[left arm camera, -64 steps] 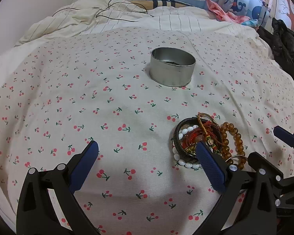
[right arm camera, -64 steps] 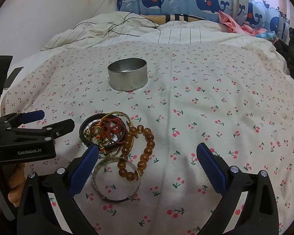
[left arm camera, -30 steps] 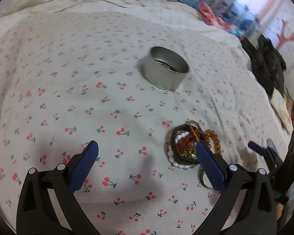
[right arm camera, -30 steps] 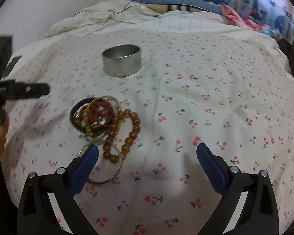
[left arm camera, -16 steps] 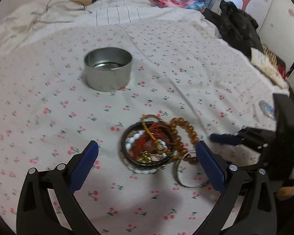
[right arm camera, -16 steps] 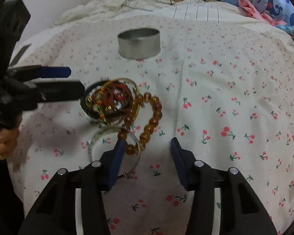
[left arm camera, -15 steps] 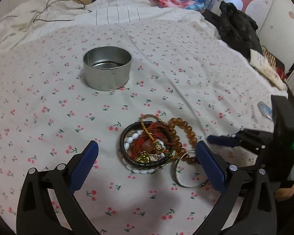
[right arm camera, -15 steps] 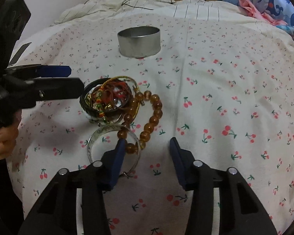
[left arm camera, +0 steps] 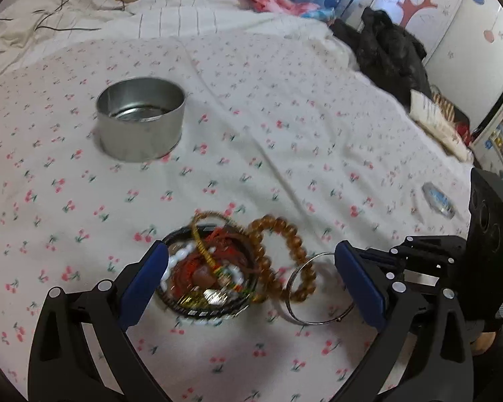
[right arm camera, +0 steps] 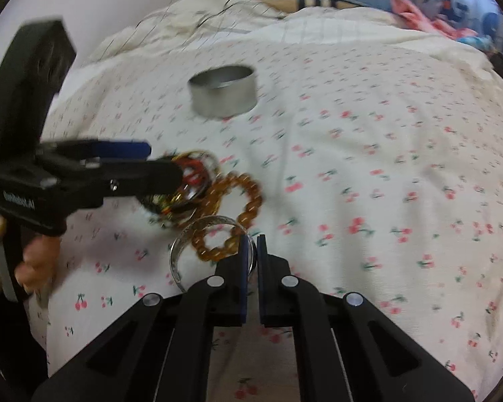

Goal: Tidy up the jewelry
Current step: 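Grasp the gold string bracelet with left gripper while right gripper grasps silver bangle, then carry both bracelets into the silver tin and open both grippers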

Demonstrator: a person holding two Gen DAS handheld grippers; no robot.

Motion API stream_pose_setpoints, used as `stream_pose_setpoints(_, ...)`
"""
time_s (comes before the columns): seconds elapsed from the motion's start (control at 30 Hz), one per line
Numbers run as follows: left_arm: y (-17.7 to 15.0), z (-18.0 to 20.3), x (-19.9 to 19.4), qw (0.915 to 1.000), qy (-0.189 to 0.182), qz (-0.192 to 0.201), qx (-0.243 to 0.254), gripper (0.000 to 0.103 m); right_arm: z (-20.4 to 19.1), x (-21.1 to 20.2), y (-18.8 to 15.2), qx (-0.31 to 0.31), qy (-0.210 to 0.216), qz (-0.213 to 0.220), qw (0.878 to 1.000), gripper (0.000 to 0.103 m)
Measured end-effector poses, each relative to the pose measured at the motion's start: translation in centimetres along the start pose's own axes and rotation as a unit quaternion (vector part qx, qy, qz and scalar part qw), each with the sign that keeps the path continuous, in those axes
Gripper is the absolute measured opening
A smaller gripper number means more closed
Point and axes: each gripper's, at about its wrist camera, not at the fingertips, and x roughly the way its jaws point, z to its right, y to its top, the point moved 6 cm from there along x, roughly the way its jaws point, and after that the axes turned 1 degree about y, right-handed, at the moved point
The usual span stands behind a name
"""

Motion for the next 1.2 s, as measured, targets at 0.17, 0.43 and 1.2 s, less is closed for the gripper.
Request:
stream_pose_setpoints(0.17, 1.0, 0.2, 1.9, 0.9997, 0.019, -0.016, 0.003, 0.095, 1.3, -0.4, 0.3, 0.019, -0.012, 0.008, 1.000, 0.006)
stream_pose_setpoints(0.43, 0.9, -1.0, 3.2, 0.9987, 0.010, -0.035, -0.035, 0.066, 2.2, -0.3, 0.4, 0.037, -0.012, 0.005, 0.999, 0.007)
stream_pose_setpoints(1.2, 3.8, -2.4, -2.7, 0.9958, -0.037, 0.057, -0.062, 0.003, 3.0, -1.2, 0.9, 0.074, 0.012, 0.034, 0.997, 0.007)
